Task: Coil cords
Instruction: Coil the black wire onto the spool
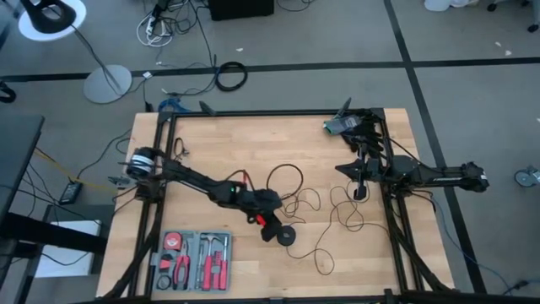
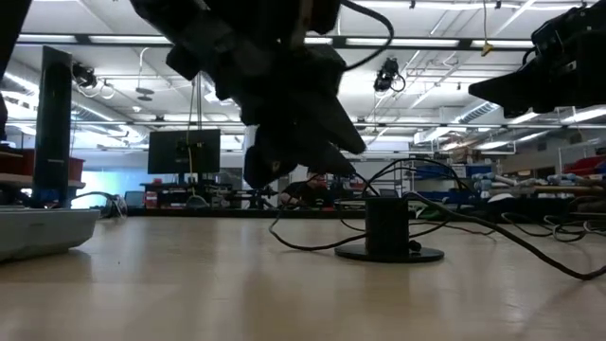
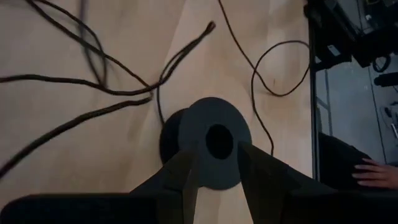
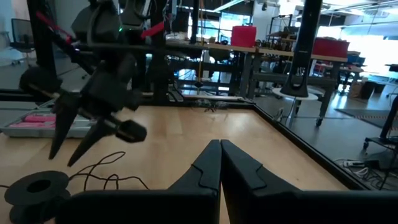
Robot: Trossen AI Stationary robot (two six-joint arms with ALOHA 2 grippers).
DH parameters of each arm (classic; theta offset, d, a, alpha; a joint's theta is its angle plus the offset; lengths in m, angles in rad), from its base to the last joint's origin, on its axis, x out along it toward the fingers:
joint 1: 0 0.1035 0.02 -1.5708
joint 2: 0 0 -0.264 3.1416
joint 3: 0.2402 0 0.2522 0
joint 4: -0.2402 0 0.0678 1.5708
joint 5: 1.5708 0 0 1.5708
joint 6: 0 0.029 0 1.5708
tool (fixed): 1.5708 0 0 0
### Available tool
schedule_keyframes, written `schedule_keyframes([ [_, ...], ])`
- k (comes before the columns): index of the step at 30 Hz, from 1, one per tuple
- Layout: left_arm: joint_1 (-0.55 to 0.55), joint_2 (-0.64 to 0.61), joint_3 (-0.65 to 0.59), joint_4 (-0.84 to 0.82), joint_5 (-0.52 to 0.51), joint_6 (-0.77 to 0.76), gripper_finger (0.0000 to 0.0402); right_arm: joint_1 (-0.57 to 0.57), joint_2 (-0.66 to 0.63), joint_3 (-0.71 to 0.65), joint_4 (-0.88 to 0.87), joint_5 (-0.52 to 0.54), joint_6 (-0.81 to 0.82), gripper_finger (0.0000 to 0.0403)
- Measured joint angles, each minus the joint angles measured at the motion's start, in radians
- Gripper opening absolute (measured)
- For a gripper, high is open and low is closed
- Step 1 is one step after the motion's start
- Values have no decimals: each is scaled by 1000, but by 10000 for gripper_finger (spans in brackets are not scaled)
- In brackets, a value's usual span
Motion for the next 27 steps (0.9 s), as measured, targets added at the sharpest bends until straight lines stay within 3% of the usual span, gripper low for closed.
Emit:
schedule_keyframes([
  [8,-6,89,63,3,21,-44,115,0,0,0,0,0,0,9],
  [27,-6,89,63,31,-26,-40,115,0,0,0,1,0,0,9],
])
